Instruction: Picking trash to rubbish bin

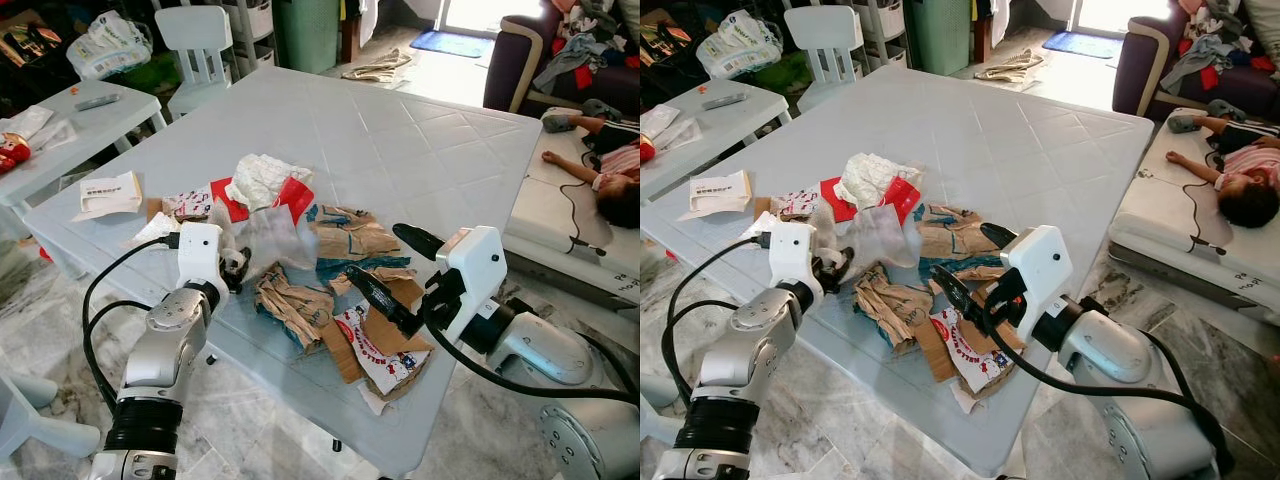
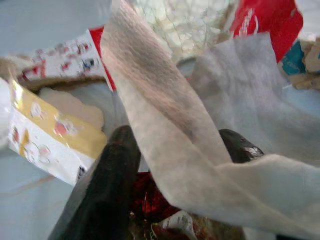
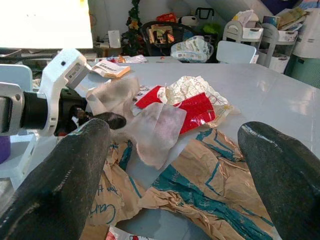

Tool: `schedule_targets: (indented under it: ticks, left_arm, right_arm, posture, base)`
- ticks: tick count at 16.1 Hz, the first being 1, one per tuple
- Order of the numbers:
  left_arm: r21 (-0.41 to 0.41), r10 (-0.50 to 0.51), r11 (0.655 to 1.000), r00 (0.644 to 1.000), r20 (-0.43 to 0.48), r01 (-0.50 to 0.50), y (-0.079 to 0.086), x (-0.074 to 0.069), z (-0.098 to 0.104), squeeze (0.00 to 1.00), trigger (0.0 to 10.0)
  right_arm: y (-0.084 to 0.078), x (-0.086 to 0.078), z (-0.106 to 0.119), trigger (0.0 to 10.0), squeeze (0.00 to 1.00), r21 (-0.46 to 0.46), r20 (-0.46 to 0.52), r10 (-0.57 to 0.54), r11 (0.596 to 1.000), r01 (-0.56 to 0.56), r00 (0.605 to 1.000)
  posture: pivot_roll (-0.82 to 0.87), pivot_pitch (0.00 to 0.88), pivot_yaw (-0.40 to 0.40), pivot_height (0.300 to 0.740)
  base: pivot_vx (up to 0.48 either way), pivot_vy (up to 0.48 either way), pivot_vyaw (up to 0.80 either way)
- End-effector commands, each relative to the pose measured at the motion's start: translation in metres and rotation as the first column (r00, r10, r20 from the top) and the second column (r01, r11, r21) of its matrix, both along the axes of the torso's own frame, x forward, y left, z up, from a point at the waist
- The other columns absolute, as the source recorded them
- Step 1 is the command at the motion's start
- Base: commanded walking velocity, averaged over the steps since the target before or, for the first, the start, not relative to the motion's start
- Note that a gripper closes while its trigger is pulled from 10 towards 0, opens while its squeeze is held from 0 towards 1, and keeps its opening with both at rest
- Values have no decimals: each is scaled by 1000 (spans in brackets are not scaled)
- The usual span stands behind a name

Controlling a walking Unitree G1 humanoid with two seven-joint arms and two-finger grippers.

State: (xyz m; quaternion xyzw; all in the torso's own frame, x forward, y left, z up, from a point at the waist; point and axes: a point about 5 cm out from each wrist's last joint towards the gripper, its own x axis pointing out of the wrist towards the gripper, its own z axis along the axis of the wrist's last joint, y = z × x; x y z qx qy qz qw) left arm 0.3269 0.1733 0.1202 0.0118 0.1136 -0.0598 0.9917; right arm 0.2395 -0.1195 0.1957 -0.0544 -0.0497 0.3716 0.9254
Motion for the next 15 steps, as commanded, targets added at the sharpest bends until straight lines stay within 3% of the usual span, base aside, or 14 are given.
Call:
schedule_targets:
  ticks: [1, 2, 7, 8, 9, 15]
  left_arm:
    - [6, 22, 1000, 999, 30, -22, 4, 3, 6, 0, 0]
    - [14, 6, 1000, 999, 34, -6, 4, 3, 7, 0, 10000]
    - [31, -27, 999, 998, 58, 25, 1, 3, 10, 0, 10000]
    - [31, 8, 999, 999, 36, -10, 4, 1, 6, 0, 10000]
    - [-19, 31, 999, 999, 25, -30, 6, 0, 4, 1000, 10000]
    - [-35, -6, 999, 997, 80, 9, 1, 3, 20, 1000, 10000]
  right_arm:
    - [4, -3, 5, 10000, 0, -3, 26, 23, 1000, -23, 999]
    - [5, -3, 5, 10000, 0, -1, 25, 24, 1000, -24, 999]
    - [7, -5, 4, 10000, 0, 5, 21, 27, 1000, -27, 999]
    - [7, -4, 4, 10000, 0, 4, 20, 27, 1000, -27, 999]
    - [6, -4, 4, 10000, 0, 4, 20, 26, 1000, -27, 999]
    - [7, -4, 3, 10000, 0, 4, 18, 29, 1000, -29, 999]
  posture:
    - [-90, 85, 29, 740]
    - [-89, 87, 28, 740]
    - [-91, 91, 29, 740]
    - [-92, 90, 29, 740]
    - [-92, 90, 29, 740]
    - [-92, 93, 28, 740]
  base:
    - [0, 0, 0]
    - [0, 0, 0]
    - [0, 0, 0]
    - [0, 0, 0]
    - [0, 0, 0]
    - [0, 0, 0]
